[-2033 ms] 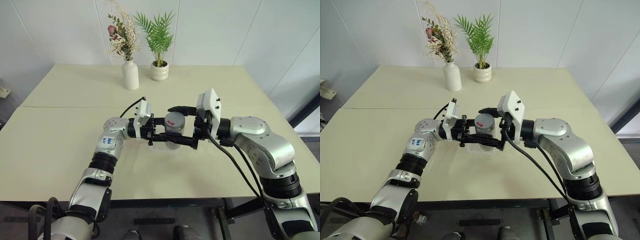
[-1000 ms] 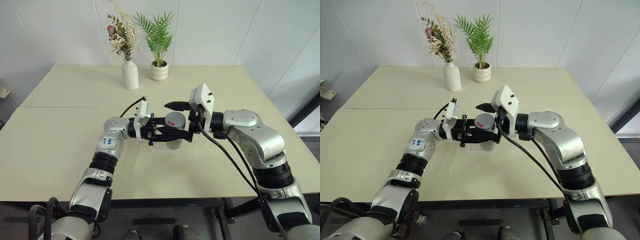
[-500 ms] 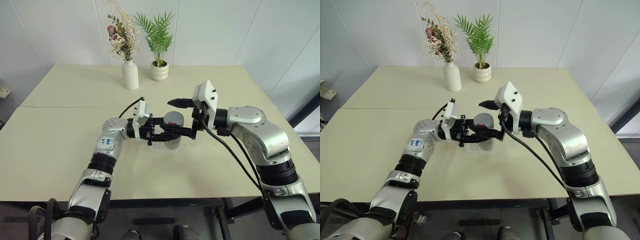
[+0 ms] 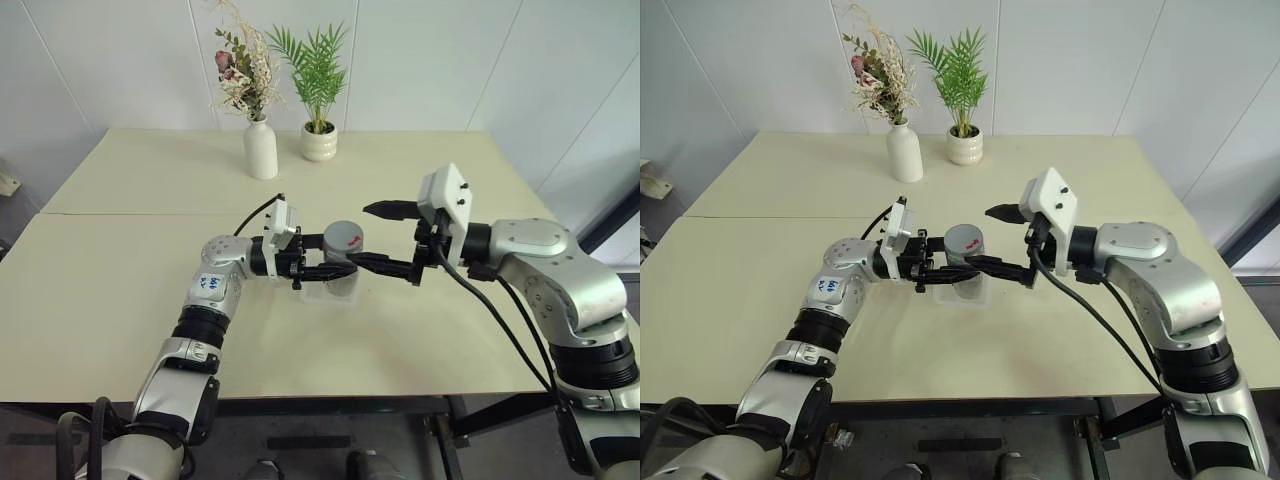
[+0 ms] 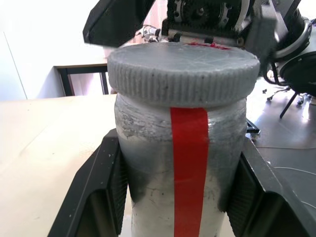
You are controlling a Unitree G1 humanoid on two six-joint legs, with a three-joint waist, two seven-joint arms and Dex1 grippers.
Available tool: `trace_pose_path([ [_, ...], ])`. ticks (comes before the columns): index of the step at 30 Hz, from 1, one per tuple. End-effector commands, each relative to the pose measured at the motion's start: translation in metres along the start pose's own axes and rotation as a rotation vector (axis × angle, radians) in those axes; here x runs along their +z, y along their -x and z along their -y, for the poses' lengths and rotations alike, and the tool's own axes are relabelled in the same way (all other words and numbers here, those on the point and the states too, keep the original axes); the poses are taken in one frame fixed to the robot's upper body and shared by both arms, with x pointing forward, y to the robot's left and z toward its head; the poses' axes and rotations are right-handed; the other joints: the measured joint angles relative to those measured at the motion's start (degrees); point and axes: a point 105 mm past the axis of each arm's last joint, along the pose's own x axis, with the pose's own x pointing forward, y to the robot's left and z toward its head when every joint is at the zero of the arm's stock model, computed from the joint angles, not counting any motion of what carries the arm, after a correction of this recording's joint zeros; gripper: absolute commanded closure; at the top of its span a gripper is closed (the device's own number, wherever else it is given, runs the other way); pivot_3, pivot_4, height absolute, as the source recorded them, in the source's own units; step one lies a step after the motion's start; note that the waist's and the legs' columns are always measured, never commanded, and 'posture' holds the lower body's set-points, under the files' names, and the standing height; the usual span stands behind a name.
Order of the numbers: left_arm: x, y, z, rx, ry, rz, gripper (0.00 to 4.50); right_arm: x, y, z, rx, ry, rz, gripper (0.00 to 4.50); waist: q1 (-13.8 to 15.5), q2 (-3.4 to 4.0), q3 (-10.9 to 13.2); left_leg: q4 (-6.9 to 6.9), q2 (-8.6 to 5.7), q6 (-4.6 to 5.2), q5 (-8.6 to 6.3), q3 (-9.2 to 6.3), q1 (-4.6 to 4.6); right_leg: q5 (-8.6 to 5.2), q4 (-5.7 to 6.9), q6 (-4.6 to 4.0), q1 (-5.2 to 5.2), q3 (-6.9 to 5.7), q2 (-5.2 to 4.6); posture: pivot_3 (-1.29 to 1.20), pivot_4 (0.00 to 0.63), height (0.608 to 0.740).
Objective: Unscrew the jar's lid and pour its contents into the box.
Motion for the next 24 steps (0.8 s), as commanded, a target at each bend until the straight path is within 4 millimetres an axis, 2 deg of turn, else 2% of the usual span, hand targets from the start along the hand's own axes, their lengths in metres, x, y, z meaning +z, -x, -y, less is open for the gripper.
trace_pose_path([
  [1,0.007,0.000,-0.002,0.004,-0.022,0.013,2.35,0.016,0.006,-0.010,0.025,0.032,0.044,0.02,0.00,0.00,0.00,0.00,0.00,0.00,0.00,-0.01,0.00,0.00,0.00,0.00,0.00,0.00,0.00,0.00,0.150,0.740],
  [4,0.008,-0.001,-0.001,-0.006,-0.026,0.013,2.35,0.023,-0.001,-0.018,0.054,0.027,0.080,0.02,-0.06,0.00,0.00,0.00,0.01,0.00,0.00,0.00,0.00,0.00,0.01,0.00,0.00,0.01,0.01,0.00,0.150,0.740],
  [9,0.008,-0.005,0.000,-0.024,-0.029,0.010,2.35,0.032,-0.020,-0.020,0.079,0.021,0.139,0.02,-0.06,0.00,0.00,0.04,0.01,0.00,0.00,0.00,0.02,0.00,0.07,0.00,0.00,0.02,0.01,0.00,0.150,0.740],
  [16,0.009,-0.010,0.000,-0.037,-0.036,0.017,2.35,0.019,-0.045,-0.012,0.070,0.026,0.118,0.02,0.03,0.00,0.00,0.03,0.00,-0.01,0.01,0.01,0.01,0.00,0.03,0.00,0.00,0.00,-0.04,0.00,0.150,0.740],
  [24,0.011,-0.011,0.001,-0.044,-0.043,0.023,2.35,0.015,-0.054,-0.005,0.066,0.036,0.121,0.02,-0.06,0.00,0.00,0.01,-0.01,-0.01,0.01,0.02,0.01,0.00,0.05,0.00,-0.01,0.00,0.02,0.00,0.150,0.740],
])
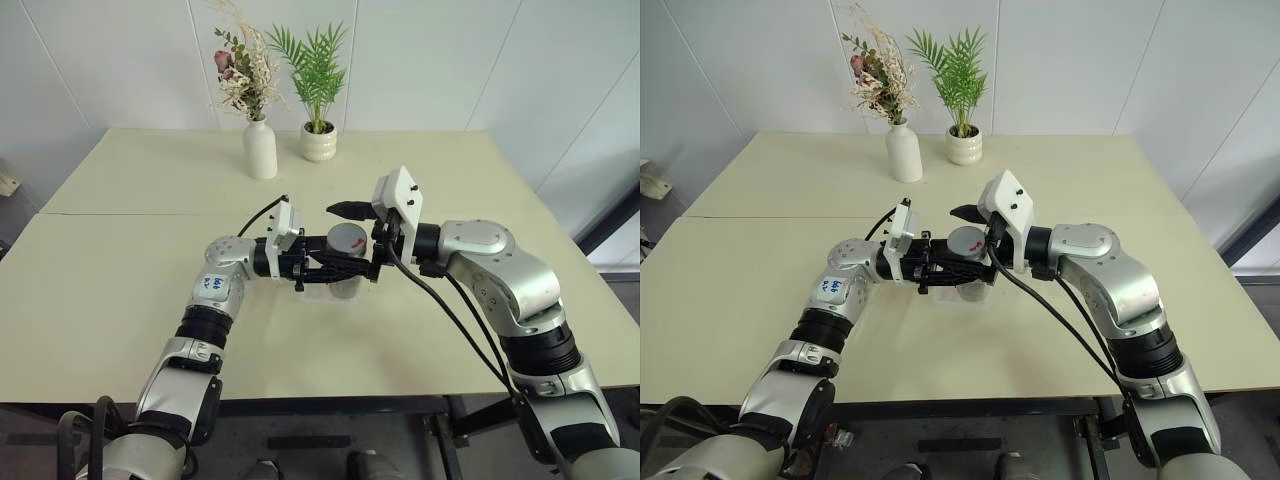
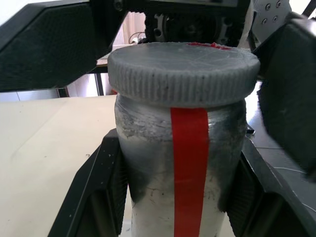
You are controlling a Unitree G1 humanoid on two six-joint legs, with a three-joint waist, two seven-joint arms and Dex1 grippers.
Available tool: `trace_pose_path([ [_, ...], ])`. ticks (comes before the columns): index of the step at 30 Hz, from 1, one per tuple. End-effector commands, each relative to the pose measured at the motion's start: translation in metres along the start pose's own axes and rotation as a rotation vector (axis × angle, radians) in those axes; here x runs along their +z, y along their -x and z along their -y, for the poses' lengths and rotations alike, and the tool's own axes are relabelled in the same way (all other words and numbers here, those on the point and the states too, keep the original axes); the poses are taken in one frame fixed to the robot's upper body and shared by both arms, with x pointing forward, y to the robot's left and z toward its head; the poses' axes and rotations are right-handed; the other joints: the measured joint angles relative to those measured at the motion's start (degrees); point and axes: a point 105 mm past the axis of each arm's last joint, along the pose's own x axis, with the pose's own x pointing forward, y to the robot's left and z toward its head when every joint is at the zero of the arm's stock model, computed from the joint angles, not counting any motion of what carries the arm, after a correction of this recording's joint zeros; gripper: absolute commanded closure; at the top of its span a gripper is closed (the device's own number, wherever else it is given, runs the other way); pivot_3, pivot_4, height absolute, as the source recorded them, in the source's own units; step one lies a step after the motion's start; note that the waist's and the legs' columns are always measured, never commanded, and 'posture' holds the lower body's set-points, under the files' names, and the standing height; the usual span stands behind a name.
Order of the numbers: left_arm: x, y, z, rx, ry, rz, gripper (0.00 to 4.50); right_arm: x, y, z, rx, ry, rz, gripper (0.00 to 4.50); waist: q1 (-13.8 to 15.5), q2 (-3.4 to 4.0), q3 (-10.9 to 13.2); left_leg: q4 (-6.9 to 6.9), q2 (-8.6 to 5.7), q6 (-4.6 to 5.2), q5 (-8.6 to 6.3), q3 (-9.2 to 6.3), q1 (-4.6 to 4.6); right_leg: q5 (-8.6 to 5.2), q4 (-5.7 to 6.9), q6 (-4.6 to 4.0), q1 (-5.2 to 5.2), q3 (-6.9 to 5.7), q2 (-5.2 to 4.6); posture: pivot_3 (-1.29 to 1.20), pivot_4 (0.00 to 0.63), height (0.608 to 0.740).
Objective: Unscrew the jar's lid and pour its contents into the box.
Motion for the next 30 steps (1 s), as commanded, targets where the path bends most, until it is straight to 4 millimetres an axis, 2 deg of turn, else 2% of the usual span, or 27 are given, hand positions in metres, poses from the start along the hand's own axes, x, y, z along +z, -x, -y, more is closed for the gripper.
trace_pose_path([
  [1,0.012,-0.004,-0.001,-0.023,-0.052,0.010,2.35,0.016,-0.001,0.004,-0.003,0.059,0.049,0.02,0.01,0.00,0.00,0.00,0.00,0.00,0.00,0.00,0.00,0.00,0.00,0.00,0.00,0.00,0.01,0.00,0.150,0.740],
  [10,0.009,-0.003,0.000,-0.019,-0.040,0.013,2.35,0.016,0.009,0.012,-0.037,0.072,0.029,0.02,0.03,0.00,0.00,0.00,0.01,0.00,0.00,0.00,0.00,0.00,0.00,0.00,0.00,0.00,0.00,0.00,0.150,0.740],
  [22,0.007,0.003,0.001,-0.012,-0.044,0.001,2.35,0.012,0.044,0.017,-0.128,0.085,-0.043,0.02,0.03,0.00,0.00,0.00,0.01,0.00,0.00,-0.01,-0.01,0.00,-0.01,0.00,0.01,0.00,-0.01,0.00,0.150,0.740],
  [30,0.006,0.004,0.002,-0.012,-0.041,-0.003,2.35,0.012,0.061,0.013,-0.165,0.080,-0.071,0.02,0.07,0.00,0.00,0.01,0.01,0.00,0.00,-0.01,0.00,0.00,-0.02,0.00,0.01,0.01,0.00,0.00,0.150,0.740],
])
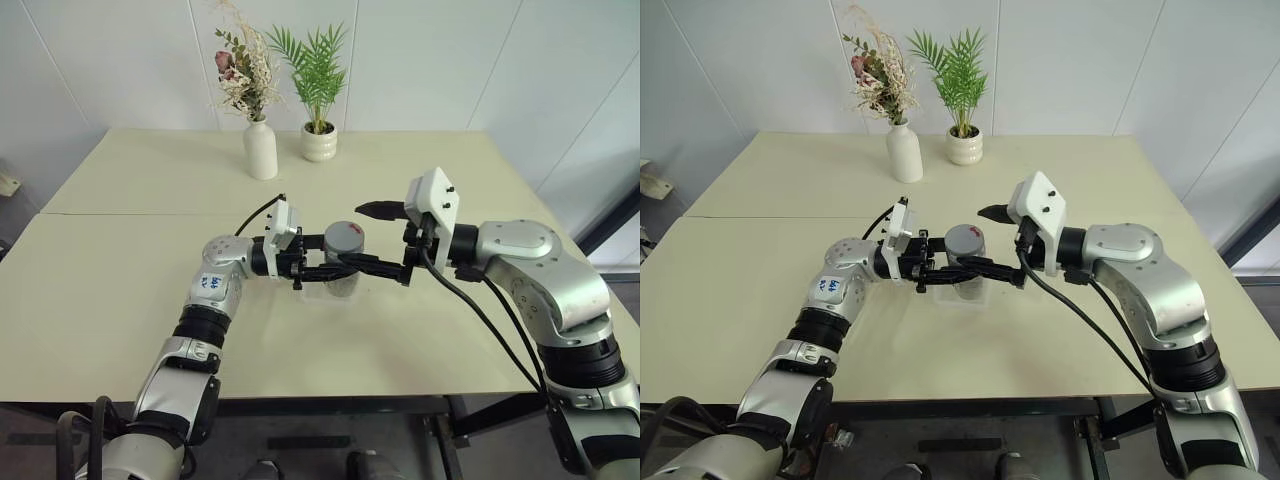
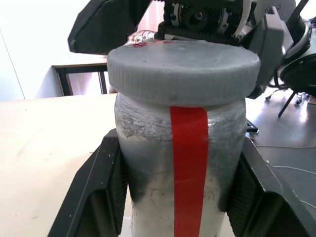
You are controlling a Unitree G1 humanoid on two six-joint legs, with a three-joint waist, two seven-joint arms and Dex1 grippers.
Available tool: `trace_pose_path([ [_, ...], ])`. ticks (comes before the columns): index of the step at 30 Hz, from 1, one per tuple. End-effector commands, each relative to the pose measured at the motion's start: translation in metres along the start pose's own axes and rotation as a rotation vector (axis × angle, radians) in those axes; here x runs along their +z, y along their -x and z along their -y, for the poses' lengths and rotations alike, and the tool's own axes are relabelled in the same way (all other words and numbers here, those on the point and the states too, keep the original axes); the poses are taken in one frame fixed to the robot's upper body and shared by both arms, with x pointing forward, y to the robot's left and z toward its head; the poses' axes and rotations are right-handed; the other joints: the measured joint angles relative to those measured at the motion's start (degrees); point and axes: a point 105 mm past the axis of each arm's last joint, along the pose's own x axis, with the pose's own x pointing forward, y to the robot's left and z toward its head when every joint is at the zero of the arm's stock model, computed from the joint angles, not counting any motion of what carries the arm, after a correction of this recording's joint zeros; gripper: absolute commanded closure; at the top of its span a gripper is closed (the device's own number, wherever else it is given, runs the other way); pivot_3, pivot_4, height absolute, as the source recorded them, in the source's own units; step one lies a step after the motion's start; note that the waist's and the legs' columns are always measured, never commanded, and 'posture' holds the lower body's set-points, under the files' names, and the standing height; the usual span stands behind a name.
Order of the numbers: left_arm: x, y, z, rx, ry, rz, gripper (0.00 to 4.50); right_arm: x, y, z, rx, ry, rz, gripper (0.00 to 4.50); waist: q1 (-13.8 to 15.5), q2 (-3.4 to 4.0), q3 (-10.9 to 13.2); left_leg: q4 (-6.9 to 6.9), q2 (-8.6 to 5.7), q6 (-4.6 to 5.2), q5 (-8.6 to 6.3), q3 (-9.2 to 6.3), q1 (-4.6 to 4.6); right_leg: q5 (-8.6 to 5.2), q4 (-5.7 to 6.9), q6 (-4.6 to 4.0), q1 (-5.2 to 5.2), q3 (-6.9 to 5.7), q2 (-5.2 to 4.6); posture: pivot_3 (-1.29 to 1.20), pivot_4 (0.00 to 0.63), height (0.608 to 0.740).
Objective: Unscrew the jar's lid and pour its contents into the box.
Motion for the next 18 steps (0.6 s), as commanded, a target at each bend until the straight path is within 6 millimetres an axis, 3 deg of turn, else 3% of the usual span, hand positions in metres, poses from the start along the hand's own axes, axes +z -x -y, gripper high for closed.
trace_pose_path([
  [1,0.006,0.000,0.003,-0.027,-0.037,0.008,2.35,0.011,0.017,0.013,-0.102,0.031,0.012,0.02,-0.01,0.00,0.00,0.00,0.00,0.00,0.00,0.00,0.00,0.00,0.00,0.00,0.00,0.00,0.00,0.00,0.150,0.740],
  [9,0.005,0.000,0.003,-0.027,-0.032,0.005,2.35,0.016,0.023,-0.005,-0.045,0.013,0.018,0.02,-0.06,0.00,0.00,0.00,0.00,0.00,0.00,0.00,0.01,0.00,0.01,0.00,0.01,0.01,0.01,0.00,0.150,0.740],
  [18,0.004,-0.002,0.002,-0.034,-0.032,0.003,2.35,0.035,0.003,-0.011,0.023,0.010,0.104,0.02,-0.07,0.00,0.00,0.02,0.01,0.00,0.00,0.00,0.01,0.00,0.02,0.00,0.01,0.02,0.00,0.00,0.150,0.740],
])
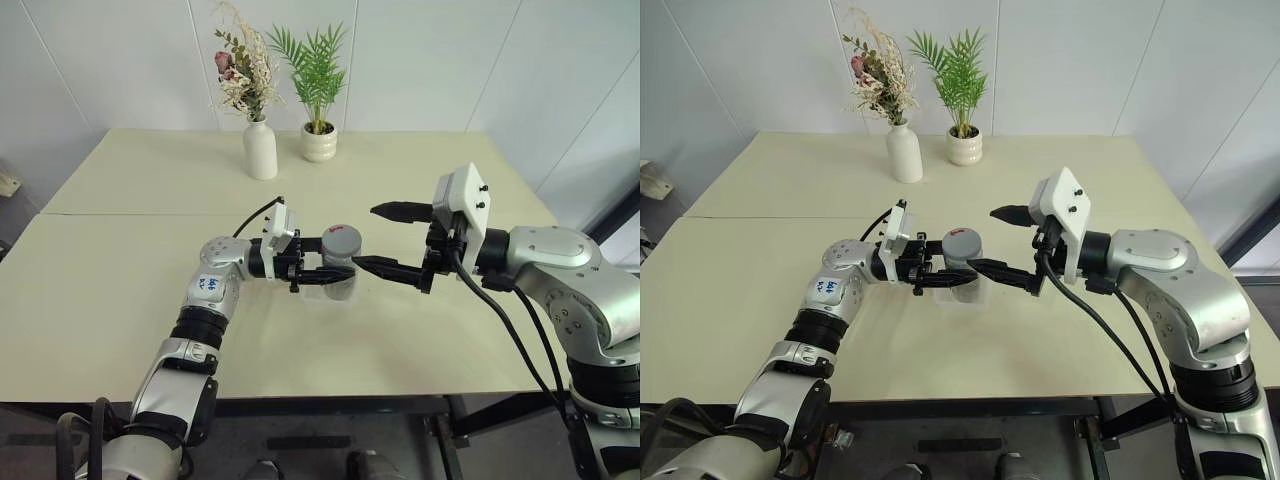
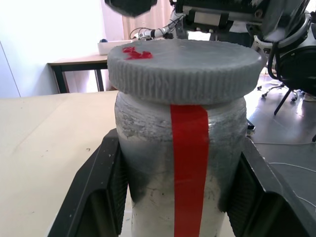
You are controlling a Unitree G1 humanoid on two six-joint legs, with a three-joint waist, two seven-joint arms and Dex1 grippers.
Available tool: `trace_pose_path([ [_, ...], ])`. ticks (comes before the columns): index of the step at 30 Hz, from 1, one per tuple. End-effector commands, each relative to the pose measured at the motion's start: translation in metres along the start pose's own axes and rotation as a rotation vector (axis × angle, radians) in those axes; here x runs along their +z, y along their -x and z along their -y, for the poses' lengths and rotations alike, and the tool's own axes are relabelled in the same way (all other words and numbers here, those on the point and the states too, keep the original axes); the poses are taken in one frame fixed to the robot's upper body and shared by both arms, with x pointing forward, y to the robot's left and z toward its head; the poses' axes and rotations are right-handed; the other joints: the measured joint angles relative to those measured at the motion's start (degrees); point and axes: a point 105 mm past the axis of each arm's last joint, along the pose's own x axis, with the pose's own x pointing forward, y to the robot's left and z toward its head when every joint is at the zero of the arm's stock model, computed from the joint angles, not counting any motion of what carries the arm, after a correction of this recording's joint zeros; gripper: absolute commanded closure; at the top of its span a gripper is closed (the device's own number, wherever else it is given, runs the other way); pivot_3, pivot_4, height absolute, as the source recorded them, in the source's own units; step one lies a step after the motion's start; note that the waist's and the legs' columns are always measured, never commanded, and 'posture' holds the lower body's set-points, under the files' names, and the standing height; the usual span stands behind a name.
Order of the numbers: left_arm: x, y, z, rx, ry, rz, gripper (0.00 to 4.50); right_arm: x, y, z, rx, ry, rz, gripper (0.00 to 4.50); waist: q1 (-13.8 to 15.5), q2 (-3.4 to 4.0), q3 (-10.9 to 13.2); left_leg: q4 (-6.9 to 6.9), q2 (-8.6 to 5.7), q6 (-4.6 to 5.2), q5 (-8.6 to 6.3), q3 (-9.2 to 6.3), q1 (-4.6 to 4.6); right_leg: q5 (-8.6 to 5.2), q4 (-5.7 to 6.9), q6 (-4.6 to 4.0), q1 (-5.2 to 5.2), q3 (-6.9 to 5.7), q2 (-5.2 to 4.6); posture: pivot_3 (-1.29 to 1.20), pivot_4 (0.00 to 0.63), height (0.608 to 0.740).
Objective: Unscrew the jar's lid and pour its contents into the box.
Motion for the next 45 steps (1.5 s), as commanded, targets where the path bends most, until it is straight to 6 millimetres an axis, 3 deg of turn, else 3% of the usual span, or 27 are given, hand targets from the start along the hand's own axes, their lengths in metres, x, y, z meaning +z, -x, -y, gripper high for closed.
trace_pose_path([
  [1,0.007,-0.005,-0.001,-0.017,-0.032,0.009,2.35,0.010,-0.012,0.003,-0.002,0.042,0.036,0.02,0.00,0.00,0.00,0.00,0.00,0.00,0.00,0.00,0.01,0.00,0.01,0.00,0.00,-0.01,0.01,0.00,0.150,0.740],
  [4,0.008,-0.008,-0.002,-0.023,-0.037,0.014,2.35,0.004,-0.026,0.009,-0.011,0.057,0.028,0.02,0.05,0.00,0.00,0.00,-0.01,0.00,0.00,0.00,0.02,0.00,0.02,-0.01,0.00,-0.01,0.04,0.00,0.150,0.740],
  [17,0.009,-0.009,-0.003,-0.028,-0.047,0.013,2.35,0.003,-0.049,0.004,0.054,0.048,0.060,0.02,0.00,0.00,0.00,-0.01,-0.01,0.00,0.00,-0.01,0.00,0.00,0.03,-0.01,-0.02,-0.02,0.04,0.00,0.150,0.740],
  [45,0.012,-0.006,-0.006,-0.017,-0.057,0.014,2.35,-0.009,-0.037,0.018,0.008,0.062,0.000,0.02,0.02,0.00,0.00,-0.01,-0.01,0.00,0.00,0.00,-0.01,0.00,0.02,0.00,-0.02,-0.02,0.03,0.00,0.150,0.740],
])
